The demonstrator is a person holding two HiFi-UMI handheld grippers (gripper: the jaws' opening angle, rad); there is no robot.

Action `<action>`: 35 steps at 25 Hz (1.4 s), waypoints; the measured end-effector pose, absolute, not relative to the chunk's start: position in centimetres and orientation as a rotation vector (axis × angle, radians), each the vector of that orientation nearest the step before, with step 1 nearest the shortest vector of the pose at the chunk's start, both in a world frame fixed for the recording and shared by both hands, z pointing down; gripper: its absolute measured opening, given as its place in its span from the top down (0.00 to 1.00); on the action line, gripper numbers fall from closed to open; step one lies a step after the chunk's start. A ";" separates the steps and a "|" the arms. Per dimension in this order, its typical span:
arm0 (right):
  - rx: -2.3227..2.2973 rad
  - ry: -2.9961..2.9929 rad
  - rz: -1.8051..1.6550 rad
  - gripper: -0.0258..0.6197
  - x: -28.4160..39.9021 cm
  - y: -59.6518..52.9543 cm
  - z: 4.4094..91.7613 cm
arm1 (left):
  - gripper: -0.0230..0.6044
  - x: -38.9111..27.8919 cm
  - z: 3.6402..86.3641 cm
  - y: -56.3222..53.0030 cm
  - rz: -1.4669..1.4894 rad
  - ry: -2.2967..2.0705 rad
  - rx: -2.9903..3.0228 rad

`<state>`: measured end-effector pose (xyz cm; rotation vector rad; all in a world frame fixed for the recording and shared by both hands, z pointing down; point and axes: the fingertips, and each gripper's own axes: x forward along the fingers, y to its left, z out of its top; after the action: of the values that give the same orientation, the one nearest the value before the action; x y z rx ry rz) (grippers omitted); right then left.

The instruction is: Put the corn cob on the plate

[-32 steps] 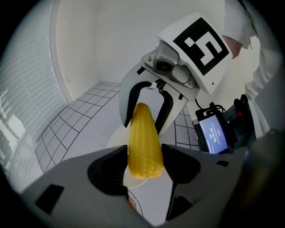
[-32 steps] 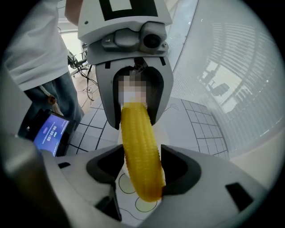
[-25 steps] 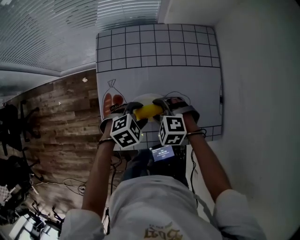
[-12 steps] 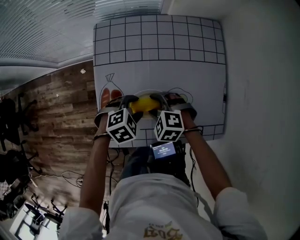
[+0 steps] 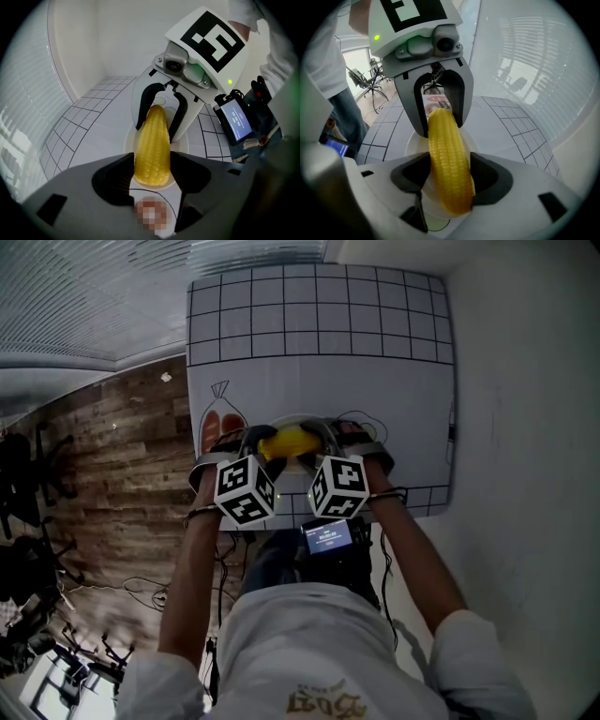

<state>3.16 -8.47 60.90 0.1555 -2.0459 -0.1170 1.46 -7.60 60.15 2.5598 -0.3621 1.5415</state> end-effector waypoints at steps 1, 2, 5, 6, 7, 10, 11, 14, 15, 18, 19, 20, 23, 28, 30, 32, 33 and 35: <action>0.160 -2.046 -0.115 0.54 3.2 -8.5 60.9 | 0.58 1.5 60.1 -7.6 1.543 -0.361 2.562; 0.163 -2.046 -0.112 0.54 3.2 -8.5 60.9 | 0.58 1.4 60.1 -7.6 1.544 -0.362 2.563; 0.174 -2.051 -0.094 0.54 3.2 -8.4 61.0 | 0.57 1.3 60.1 -7.7 1.537 -0.372 2.560; 0.178 -2.055 -0.086 0.54 3.3 -8.4 61.0 | 0.57 1.3 60.1 -7.7 1.533 -0.378 2.558; 0.183 -2.059 -0.079 0.54 3.3 -8.5 61.0 | 0.57 1.3 60.2 -7.7 1.530 -0.383 2.556; 0.191 -2.070 -0.063 0.54 3.3 -8.6 61.0 | 0.57 1.3 60.2 -7.8 1.528 -0.388 2.555; 0.191 -2.071 -0.059 0.54 3.3 -8.6 61.0 | 0.57 1.3 60.3 -7.8 1.529 -0.388 2.555; 0.189 -2.072 -0.055 0.53 3.4 -8.6 61.1 | 0.56 1.4 60.4 -7.7 1.522 -0.383 2.556; 0.188 -2.071 -0.055 0.53 3.4 -8.6 61.1 | 0.55 1.4 60.4 -7.7 1.516 -0.383 2.557; 0.191 -2.068 -0.049 0.52 3.6 -8.7 61.0 | 0.54 1.5 60.3 -7.8 1.505 -0.393 2.563; 0.195 -2.069 -0.043 0.52 3.7 -8.7 60.9 | 0.54 1.5 60.3 -7.9 1.501 -0.397 2.564; 0.202 -2.072 -0.033 0.51 3.9 -8.8 60.8 | 0.54 1.5 60.2 -7.9 1.485 -0.401 2.567; 0.250 -2.103 0.022 0.49 4.5 -9.0 60.2 | 0.52 2.1 59.3 -8.4 1.355 -0.456 2.567; 0.369 -2.162 0.075 0.54 5.6 -9.4 58.8 | 0.51 2.0 58.3 -9.0 1.224 -0.628 2.561; 0.396 -2.175 0.073 0.59 5.8 -9.0 58.6 | 0.51 1.6 57.9 -9.2 1.121 -0.715 2.524; 0.414 -2.183 0.090 0.61 6.0 -8.7 58.5 | 0.51 1.2 57.9 -9.1 1.040 -0.767 2.472; 0.418 -2.186 0.105 0.61 6.1 -8.6 58.5 | 0.51 1.1 57.9 -8.9 1.019 -0.778 2.453; 0.411 -2.190 0.136 0.62 6.1 -8.3 58.4 | 0.51 0.9 58.2 -8.7 1.012 -0.787 2.434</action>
<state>6.14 -8.27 58.37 0.4108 -2.1896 0.1357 0.85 -8.68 58.24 2.4335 -0.7868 1.0125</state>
